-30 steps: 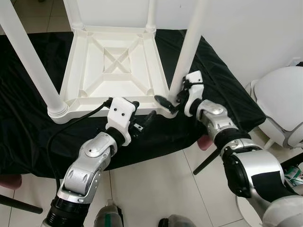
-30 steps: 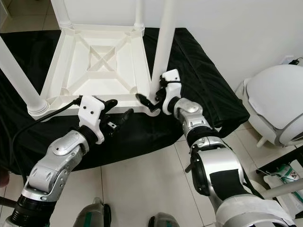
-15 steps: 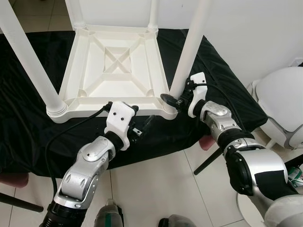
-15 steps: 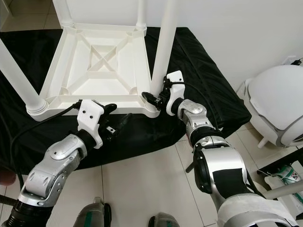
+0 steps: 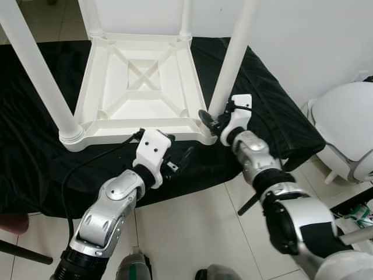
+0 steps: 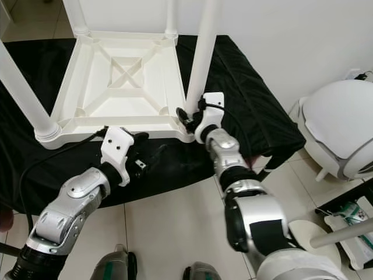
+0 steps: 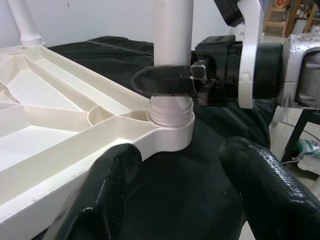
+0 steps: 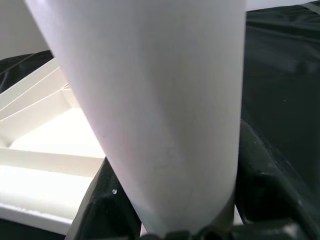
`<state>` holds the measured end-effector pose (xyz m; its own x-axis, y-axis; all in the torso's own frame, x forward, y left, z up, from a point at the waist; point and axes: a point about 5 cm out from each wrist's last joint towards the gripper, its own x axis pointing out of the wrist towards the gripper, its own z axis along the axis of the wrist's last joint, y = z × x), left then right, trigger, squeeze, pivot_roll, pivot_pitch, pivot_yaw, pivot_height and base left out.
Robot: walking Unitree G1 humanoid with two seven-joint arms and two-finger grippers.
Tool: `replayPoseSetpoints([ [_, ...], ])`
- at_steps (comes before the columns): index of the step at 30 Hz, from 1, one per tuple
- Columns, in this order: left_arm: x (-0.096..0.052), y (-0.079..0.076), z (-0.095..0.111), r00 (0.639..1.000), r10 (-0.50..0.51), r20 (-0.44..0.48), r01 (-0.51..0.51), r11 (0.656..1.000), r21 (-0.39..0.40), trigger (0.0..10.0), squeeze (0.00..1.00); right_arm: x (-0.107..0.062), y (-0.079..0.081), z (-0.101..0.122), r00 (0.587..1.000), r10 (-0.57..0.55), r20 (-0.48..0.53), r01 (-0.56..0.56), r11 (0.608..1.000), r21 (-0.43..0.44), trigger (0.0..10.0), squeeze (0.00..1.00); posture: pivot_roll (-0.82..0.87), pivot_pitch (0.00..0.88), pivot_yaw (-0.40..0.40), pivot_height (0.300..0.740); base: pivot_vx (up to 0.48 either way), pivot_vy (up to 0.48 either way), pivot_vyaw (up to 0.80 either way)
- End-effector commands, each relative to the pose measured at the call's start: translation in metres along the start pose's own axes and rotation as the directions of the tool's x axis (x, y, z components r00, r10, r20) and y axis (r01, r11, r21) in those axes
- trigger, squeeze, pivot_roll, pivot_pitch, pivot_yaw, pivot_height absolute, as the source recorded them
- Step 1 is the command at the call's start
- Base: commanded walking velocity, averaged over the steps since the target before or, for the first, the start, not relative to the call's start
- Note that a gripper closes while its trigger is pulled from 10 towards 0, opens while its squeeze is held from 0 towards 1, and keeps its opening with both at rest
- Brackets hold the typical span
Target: Building children table
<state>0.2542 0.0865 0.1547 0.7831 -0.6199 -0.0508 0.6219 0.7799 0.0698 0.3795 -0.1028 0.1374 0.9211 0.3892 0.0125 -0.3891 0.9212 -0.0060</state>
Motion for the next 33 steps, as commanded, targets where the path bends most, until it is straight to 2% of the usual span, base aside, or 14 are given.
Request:
replayPoseSetpoints([
  [1,0.000,0.003,-0.003,1.000,-0.008,-0.010,0.008,1.000,0.011,10.0,0.00,-0.002,0.009,-0.018,0.983,-0.167,-0.078,0.173,0.982,0.080,0.0,0.00,0.00,0.023,-0.029,0.740,0.000,0.000,0.00],
  [2,0.000,0.003,-0.003,1.000,-0.008,-0.010,0.008,1.000,0.011,10.0,0.00,-0.002,0.009,-0.018,0.983,-0.167,-0.078,0.173,0.982,0.080,0.0,0.00,0.00,0.023,-0.029,0.740,0.000,0.000,0.00],
  [5,0.001,0.003,-0.003,1.000,-0.003,-0.009,0.003,1.000,0.010,10.0,0.00,0.001,0.030,-0.025,0.942,-0.311,-0.124,0.324,0.940,0.103,0.0,0.00,0.00,0.023,-0.026,0.740,0.000,0.000,0.00],
  [8,0.002,0.002,-0.003,1.000,-0.001,-0.004,0.001,1.000,0.003,10.0,0.00,0.006,0.053,-0.022,0.959,-0.259,-0.116,0.271,0.957,0.106,0.0,0.00,0.00,0.022,-0.029,0.740,0.000,0.000,0.00],
  [15,0.003,0.000,-0.003,1.000,-0.003,0.000,0.003,1.000,0.000,10.0,0.00,0.003,0.055,-0.022,0.969,-0.223,-0.107,0.235,0.966,0.104,0.0,0.00,0.00,0.024,-0.038,0.740,0.000,0.000,0.00],
  [16,0.003,0.001,-0.002,1.000,-0.001,0.002,0.001,1.000,0.000,10.0,0.00,0.002,0.054,-0.022,0.968,-0.227,-0.107,0.238,0.966,0.104,1.6,0.00,0.00,0.024,-0.039,0.740,0.000,0.000,0.00],
  [18,0.003,0.001,-0.002,1.000,0.001,0.004,-0.001,1.000,-0.001,10.0,0.00,0.002,0.054,-0.021,0.968,-0.229,-0.106,0.240,0.965,0.104,1.6,0.00,0.00,0.024,-0.038,0.740,0.000,0.000,0.00],
  [19,0.003,0.001,-0.002,1.000,0.002,0.006,-0.002,1.000,-0.003,10.0,0.00,0.002,0.054,-0.020,0.971,-0.220,-0.097,0.229,0.968,0.101,10.0,0.00,0.00,0.023,-0.039,0.740,0.000,0.000,0.00],
  [21,0.003,0.001,-0.002,1.000,0.003,0.007,-0.003,1.000,-0.003,10.0,0.00,0.002,0.054,-0.018,0.974,-0.210,-0.087,0.218,0.971,0.101,10.0,0.00,0.00,0.023,-0.040,0.740,0.000,0.000,0.00],
  [22,0.003,0.001,-0.002,1.000,0.004,0.007,-0.004,1.000,-0.003,10.0,0.00,0.001,0.054,-0.018,0.978,-0.195,-0.080,0.203,0.972,0.116,10.0,0.65,0.01,0.022,-0.043,0.740,0.000,0.000,0.00],
  [23,0.002,0.001,-0.002,1.000,0.006,0.008,-0.006,1.000,-0.003,10.0,0.00,-0.001,0.053,-0.017,0.986,-0.154,-0.063,0.162,0.977,0.138,10.0,1.00,0.01,0.019,-0.046,0.740,0.000,0.000,0.00],
  [27,0.002,0.002,-0.001,1.000,0.012,0.010,-0.012,1.000,-0.002,10.0,0.00,-0.004,0.048,-0.015,0.996,-0.076,-0.038,0.081,0.986,0.143,10.0,1.00,0.01,0.019,-0.047,0.740,0.000,0.000,0.00],
  [31,0.003,0.002,0.000,1.000,0.016,0.016,-0.016,1.000,-0.003,10.0,0.00,-0.011,0.015,-0.011,0.998,0.056,-0.004,-0.056,0.997,0.049,10.0,1.00,0.02,0.010,-0.054,0.740,0.000,0.000,0.00],
  [33,0.003,0.002,0.000,1.000,0.017,0.017,-0.017,1.000,-0.002,10.0,0.00,-0.012,0.010,-0.009,0.997,0.074,-0.001,-0.074,0.996,0.039,10.0,1.00,0.02,0.009,-0.054,0.740,0.000,0.000,0.00],
])
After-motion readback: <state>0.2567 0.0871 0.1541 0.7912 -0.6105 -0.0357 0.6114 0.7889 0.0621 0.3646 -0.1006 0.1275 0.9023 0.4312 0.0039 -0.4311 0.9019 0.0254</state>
